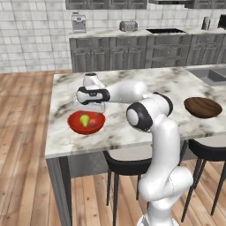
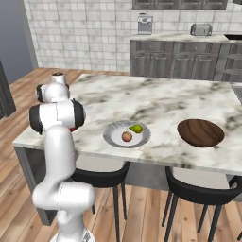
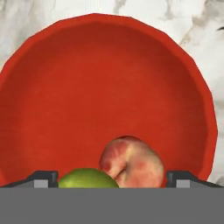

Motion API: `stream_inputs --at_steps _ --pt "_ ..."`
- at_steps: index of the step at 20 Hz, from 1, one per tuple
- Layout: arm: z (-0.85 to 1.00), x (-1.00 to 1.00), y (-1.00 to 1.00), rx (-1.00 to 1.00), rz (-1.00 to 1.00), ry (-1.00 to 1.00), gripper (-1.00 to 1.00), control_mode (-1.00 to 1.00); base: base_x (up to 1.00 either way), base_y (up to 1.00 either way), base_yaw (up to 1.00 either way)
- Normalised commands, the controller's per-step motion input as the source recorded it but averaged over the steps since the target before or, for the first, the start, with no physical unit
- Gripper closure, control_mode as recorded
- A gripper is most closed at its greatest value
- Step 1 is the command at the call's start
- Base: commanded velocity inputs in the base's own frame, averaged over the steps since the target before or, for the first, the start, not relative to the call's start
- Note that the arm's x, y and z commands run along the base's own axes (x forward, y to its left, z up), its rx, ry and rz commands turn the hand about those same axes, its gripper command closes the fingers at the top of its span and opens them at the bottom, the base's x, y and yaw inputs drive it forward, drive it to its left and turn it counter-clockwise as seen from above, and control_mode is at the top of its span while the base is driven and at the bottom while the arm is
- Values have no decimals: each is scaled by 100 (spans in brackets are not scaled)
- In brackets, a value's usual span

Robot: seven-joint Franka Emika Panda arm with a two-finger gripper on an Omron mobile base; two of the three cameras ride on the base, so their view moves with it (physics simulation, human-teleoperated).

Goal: Take the fruits from the plate on the dining counter and place two fruits in each bowl.

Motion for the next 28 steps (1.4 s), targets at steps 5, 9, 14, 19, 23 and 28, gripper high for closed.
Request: stream_inputs --at_steps 5,9,14,19,23,28 --pt "61 -30 -77 0 13 -9 -100 -100 0 0 0" --pt "54 -96 -100 0 18 -12 -100 -100 0 0 0" --pt "53 -88 -98 0 18 -7 -100 -100 0 0 0" --pt "30 -80 -82 -3 15 -3 -100 -100 0 0 0" --pt "10 -37 -100 0 11 0 -100 -100 0 0 0" --pt "-1 -4 -96 0 8 0 -100 -100 0 0 0"
